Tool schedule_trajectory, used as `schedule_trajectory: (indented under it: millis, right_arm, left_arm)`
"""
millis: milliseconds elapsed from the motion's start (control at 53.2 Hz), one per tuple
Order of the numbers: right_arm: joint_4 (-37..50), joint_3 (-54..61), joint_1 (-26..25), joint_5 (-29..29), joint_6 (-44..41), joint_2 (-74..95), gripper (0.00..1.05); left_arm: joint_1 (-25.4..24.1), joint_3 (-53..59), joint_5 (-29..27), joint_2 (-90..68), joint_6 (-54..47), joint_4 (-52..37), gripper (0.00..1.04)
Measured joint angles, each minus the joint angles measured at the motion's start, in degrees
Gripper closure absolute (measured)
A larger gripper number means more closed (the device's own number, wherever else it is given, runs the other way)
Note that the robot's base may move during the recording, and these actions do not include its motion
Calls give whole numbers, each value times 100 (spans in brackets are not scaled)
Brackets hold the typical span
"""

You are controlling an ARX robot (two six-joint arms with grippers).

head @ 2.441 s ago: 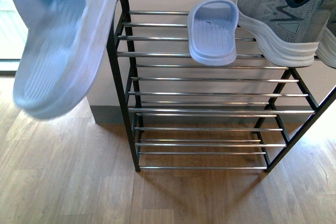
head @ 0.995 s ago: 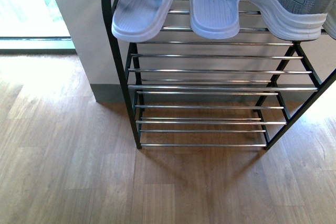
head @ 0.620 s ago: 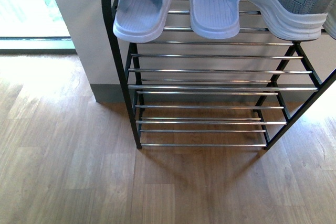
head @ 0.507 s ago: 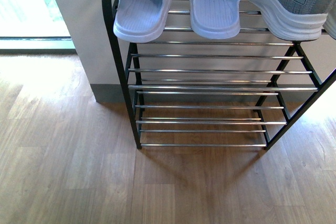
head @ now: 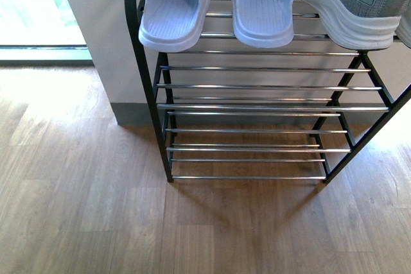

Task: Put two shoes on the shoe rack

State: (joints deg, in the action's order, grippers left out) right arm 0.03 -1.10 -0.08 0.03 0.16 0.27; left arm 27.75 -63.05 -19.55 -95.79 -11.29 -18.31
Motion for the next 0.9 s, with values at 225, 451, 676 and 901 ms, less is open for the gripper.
schedule_trajectory:
  millis: [225,451,676,901]
  right_arm:
    - [0,0,0,0,0,0,9]
    - [0,0,-2,0,0,0,9]
    - [0,0,0,0,0,0,9]
    - [0,0,0,0,0,0,9]
  left_arm:
    - [352,2181,-960,2288,304,-334,9]
    - [723,3757,-2124,5125,1016,1139,9]
    - [544,4710,-2577,7707,2216,2957,9]
    - [345,4931,-2433,7823,2393,2929,10]
